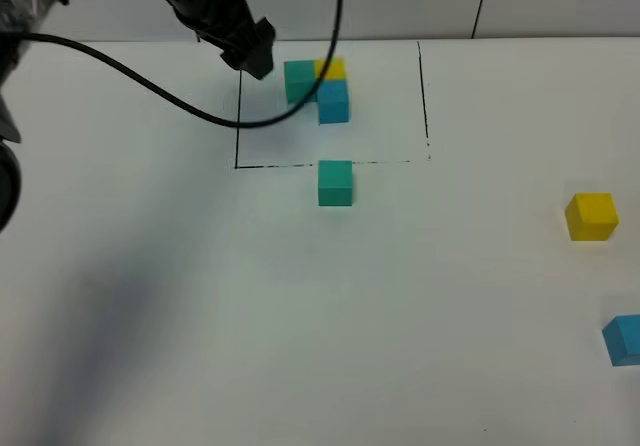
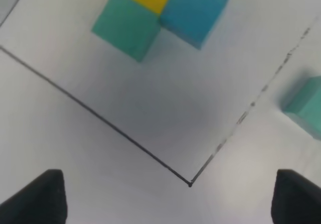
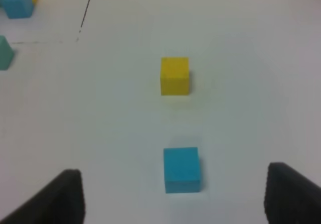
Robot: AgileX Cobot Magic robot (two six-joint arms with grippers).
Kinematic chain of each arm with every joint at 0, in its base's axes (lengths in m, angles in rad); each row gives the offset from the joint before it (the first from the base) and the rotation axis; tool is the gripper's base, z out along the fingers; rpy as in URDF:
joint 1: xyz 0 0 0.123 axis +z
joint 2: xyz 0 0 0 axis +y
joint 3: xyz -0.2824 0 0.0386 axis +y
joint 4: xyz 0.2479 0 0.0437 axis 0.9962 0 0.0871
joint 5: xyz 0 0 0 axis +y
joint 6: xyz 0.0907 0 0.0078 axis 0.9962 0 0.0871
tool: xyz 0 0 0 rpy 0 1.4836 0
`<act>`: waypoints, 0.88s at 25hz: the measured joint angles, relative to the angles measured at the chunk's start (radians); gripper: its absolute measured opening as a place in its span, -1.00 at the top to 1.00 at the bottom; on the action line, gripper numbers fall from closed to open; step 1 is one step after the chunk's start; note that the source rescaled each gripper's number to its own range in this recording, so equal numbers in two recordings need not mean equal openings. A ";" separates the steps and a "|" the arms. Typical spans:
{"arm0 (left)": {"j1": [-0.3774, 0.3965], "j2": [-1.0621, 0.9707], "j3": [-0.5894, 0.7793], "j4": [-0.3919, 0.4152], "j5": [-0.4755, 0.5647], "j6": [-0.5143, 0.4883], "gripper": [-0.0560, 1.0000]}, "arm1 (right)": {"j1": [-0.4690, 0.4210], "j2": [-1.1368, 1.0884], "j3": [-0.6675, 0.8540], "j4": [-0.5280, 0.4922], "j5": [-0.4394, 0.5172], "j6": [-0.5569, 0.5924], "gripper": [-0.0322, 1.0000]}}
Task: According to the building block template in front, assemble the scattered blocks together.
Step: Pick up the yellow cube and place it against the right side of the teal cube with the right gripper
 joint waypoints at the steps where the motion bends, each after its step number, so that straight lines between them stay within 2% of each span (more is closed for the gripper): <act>1: 0.022 -0.016 0.015 -0.006 0.000 -0.008 -1.00 | 0.000 0.000 0.000 0.000 0.000 0.000 -0.05; 6: 0.151 -0.131 0.187 -0.013 -0.001 -0.029 -1.00 | 0.000 0.000 0.000 0.000 0.000 -0.001 -0.05; 13: 0.312 -0.351 0.564 -0.005 -0.015 -0.079 -1.00 | 0.000 0.000 0.000 0.000 0.000 -0.001 -0.05; 19: 0.339 -0.645 0.907 0.037 -0.171 -0.093 -1.00 | 0.000 0.000 0.000 0.000 0.000 -0.001 -0.05; 22: 0.339 -0.820 1.038 0.048 -0.199 -0.138 -1.00 | 0.000 0.000 0.000 0.000 0.000 -0.001 -0.05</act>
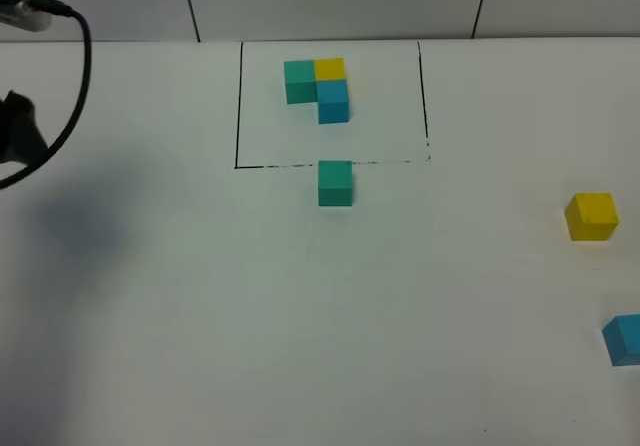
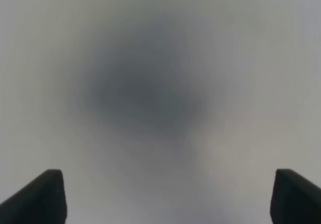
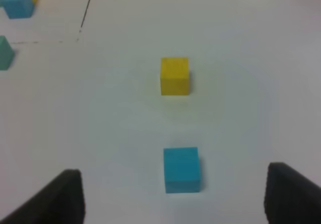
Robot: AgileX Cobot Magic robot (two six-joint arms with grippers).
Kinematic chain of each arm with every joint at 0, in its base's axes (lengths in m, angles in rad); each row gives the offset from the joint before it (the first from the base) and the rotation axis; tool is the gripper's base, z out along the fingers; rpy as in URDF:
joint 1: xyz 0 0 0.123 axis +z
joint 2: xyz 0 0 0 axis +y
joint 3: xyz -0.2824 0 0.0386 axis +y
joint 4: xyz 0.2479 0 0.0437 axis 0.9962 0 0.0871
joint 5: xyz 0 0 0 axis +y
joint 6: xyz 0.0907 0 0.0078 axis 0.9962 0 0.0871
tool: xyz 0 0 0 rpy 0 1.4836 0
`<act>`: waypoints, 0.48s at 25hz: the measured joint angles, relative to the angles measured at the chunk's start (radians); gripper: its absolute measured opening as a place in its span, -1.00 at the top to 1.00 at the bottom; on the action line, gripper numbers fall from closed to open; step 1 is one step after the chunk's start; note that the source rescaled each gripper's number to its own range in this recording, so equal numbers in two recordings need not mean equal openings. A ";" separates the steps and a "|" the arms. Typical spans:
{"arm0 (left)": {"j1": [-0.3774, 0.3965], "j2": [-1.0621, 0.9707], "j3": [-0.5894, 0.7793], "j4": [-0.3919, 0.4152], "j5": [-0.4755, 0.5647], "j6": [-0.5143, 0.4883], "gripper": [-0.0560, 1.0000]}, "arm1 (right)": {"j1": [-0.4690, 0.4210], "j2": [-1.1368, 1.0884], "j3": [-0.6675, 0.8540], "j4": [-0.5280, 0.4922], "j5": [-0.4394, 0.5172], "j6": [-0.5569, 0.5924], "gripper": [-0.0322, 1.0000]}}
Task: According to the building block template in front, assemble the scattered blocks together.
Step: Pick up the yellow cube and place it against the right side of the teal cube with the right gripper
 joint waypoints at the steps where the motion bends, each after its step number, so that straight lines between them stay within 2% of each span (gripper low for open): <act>1: 0.000 -0.064 0.041 0.010 -0.002 -0.024 -1.00 | 0.000 0.000 0.000 0.000 0.000 0.000 -0.05; 7: 0.000 -0.418 0.234 0.128 0.004 -0.151 -0.99 | 0.000 0.000 0.000 0.000 0.000 0.000 -0.05; 12: -0.015 -0.696 0.363 0.141 0.000 -0.205 -0.96 | 0.000 0.000 0.000 0.000 0.000 0.000 -0.05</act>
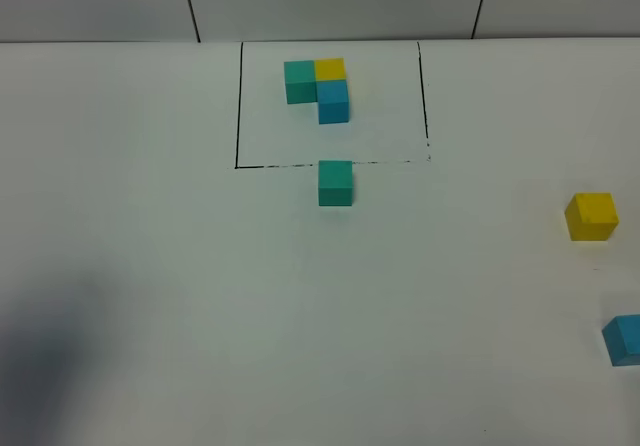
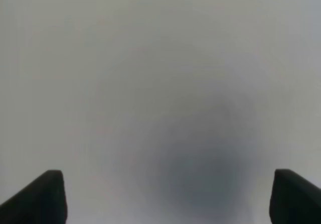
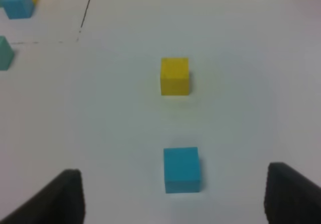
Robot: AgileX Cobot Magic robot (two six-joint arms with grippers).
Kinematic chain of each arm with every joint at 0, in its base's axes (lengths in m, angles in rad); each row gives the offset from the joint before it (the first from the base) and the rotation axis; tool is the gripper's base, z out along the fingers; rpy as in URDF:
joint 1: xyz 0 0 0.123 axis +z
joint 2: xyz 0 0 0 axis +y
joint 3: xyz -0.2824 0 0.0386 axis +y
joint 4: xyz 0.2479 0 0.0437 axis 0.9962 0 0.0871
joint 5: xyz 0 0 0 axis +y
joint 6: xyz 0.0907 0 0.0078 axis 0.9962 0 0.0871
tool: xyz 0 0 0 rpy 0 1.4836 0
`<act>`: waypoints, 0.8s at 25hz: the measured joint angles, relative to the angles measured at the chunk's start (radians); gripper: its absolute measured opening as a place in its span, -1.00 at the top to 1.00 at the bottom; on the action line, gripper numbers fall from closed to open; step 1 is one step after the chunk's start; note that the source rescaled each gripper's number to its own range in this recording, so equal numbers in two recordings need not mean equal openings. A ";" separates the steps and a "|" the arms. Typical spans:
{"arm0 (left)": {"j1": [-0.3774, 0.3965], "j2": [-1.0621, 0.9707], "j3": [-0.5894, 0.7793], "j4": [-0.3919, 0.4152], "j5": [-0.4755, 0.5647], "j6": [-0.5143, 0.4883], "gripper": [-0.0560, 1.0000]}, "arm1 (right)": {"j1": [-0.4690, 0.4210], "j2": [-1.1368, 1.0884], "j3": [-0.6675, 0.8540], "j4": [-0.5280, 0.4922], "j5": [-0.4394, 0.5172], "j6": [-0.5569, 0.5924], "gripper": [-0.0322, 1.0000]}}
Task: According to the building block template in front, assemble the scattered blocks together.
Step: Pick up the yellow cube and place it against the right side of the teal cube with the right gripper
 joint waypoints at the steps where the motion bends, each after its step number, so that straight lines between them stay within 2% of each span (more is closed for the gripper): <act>1: -0.007 -0.049 0.023 0.000 0.001 -0.008 -0.95 | 0.000 0.000 0.000 0.000 0.000 0.000 -0.05; 11: -0.030 -0.408 0.235 -0.042 0.031 -0.045 -0.89 | 0.000 0.000 0.000 0.000 0.000 0.000 -0.05; 17: -0.030 -0.539 0.326 -0.140 0.038 -0.027 -0.84 | 0.000 0.000 0.000 0.000 0.000 0.000 -0.05; 20: -0.030 -0.595 0.359 -0.153 0.048 -0.009 -0.81 | 0.000 0.000 0.000 0.000 0.000 0.001 -0.05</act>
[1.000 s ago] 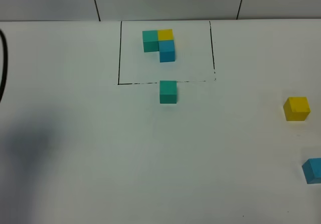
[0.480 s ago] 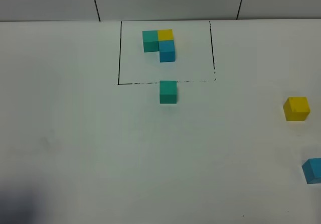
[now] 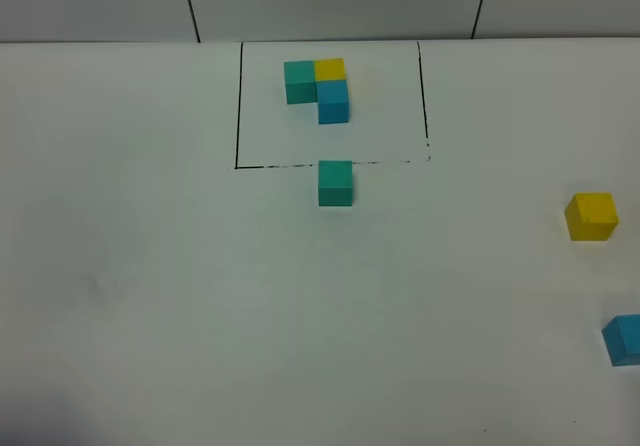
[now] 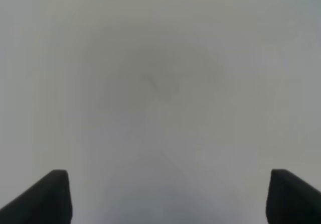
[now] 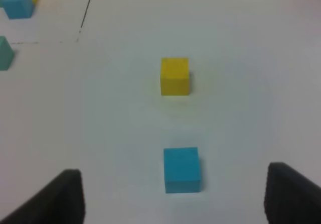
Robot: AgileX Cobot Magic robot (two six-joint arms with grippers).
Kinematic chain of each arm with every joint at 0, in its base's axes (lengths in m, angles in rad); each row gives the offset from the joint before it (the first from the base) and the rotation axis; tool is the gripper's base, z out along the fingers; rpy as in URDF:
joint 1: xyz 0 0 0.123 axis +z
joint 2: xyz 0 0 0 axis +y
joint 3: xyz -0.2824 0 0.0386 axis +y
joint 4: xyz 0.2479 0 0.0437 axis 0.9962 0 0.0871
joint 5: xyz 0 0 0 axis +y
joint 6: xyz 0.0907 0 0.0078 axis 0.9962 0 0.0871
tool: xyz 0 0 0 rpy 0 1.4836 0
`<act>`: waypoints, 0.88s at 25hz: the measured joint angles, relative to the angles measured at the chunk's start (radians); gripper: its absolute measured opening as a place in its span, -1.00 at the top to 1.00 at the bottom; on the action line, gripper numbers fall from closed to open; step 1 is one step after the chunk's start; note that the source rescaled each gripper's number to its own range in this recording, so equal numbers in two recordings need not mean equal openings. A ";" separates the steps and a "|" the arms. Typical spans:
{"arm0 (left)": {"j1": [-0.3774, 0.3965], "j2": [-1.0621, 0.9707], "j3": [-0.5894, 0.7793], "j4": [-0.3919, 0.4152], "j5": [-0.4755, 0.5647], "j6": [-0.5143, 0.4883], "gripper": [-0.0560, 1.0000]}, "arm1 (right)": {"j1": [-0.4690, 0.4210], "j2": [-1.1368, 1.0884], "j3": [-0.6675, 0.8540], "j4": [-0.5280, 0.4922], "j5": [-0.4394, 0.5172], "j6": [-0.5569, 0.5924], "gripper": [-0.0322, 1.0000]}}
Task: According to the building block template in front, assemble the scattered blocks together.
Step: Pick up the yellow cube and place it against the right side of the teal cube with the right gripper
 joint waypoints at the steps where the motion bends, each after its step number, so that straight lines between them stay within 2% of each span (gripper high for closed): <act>1: 0.000 -0.017 0.004 0.000 0.001 0.003 -0.80 | 0.000 0.000 0.000 0.000 0.000 0.000 -0.05; 13: 0.000 -0.131 0.017 0.000 0.019 0.010 -0.69 | 0.000 0.000 0.000 0.000 0.000 0.000 -0.05; 22: 0.000 -0.179 0.017 0.000 0.020 0.010 -0.68 | 0.000 0.000 0.000 0.000 0.000 -0.001 -0.05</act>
